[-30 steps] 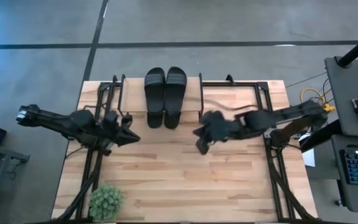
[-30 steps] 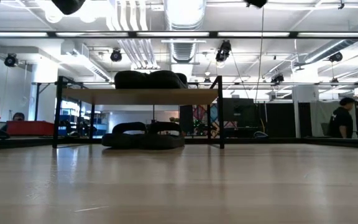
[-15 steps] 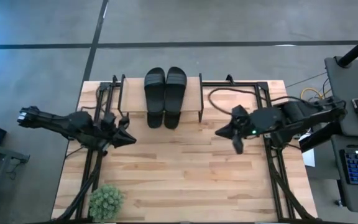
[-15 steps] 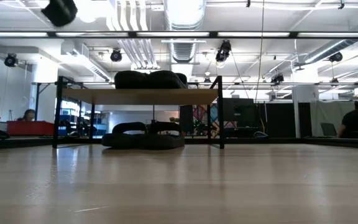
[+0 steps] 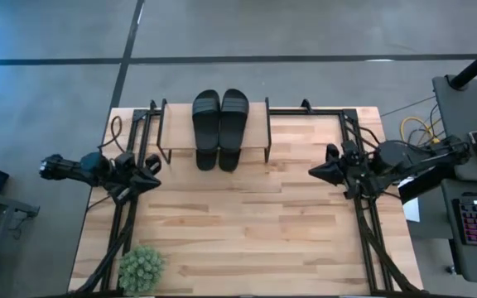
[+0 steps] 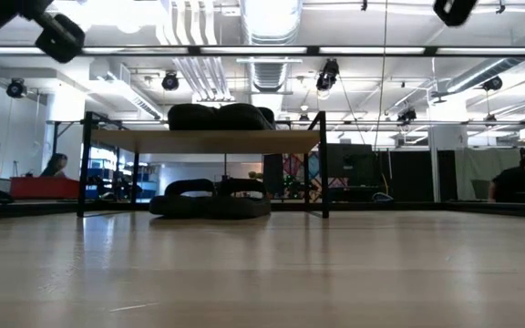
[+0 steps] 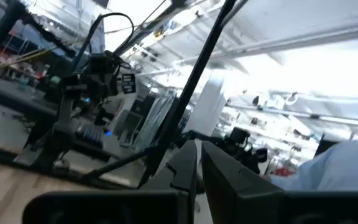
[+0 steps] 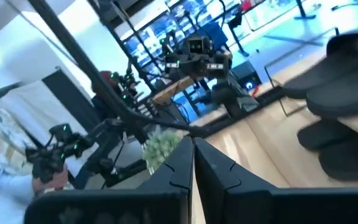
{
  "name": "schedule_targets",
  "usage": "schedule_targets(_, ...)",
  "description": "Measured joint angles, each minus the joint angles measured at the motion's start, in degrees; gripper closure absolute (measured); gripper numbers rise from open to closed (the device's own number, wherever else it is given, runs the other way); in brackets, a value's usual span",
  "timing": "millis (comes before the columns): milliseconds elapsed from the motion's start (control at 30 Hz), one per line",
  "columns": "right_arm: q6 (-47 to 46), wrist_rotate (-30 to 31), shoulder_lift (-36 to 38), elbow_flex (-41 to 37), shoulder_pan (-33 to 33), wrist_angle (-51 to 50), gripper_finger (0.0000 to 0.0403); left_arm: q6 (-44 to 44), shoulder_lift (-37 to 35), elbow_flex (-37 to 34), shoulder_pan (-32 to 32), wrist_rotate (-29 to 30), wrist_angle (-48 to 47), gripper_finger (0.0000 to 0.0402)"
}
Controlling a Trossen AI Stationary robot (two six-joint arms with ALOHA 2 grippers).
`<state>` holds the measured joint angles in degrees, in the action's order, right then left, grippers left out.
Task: Pick and place slides into the shelf
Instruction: Return to Home Position
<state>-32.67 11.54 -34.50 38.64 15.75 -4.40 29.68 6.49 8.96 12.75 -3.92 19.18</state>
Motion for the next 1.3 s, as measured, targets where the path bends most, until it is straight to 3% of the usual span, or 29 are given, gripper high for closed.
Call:
schedule_targets(100,-1.57,1.25,3.75,-4.48,-0.02,0.03,0.0394,-1.09,-5.88,-0.53,-0.01,0.07,-5.56,0.0391)
schedule_targets(300,-18.51,6.72,9.10,-11.28,-0.13,-1.70,0.0394,-0.98,-2.75,-1.69,-0.02,-0.10,-6.33,0.0391)
schedule_targets(467,-6.40,-0.91,10.69,-16.00,-0.19,13.69,0.0394,-0.83,-4.97,-3.12,-0.07,1.29,-7.28,0.0391)
schedule_targets(633,-2.05,-1.39,16.34,-22.34,-0.33,22.93,0.0394,-3.45,-4.63,-3.61,-0.07,2.18,-7.76,0.0391)
schedule_targets(967,9.30,-4.49,24.95,-33.33,-0.26,31.61,0.0394,-5.68,-4.78,-4.38,-0.04,3.73,-7.61,0.0391)
schedule_targets(1300,15.08,-9.25,28.12,-38.17,-0.26,28.37,0.0394,-7.57,-4.46,-8.45,-0.04,3.94,-9.87,0.0391)
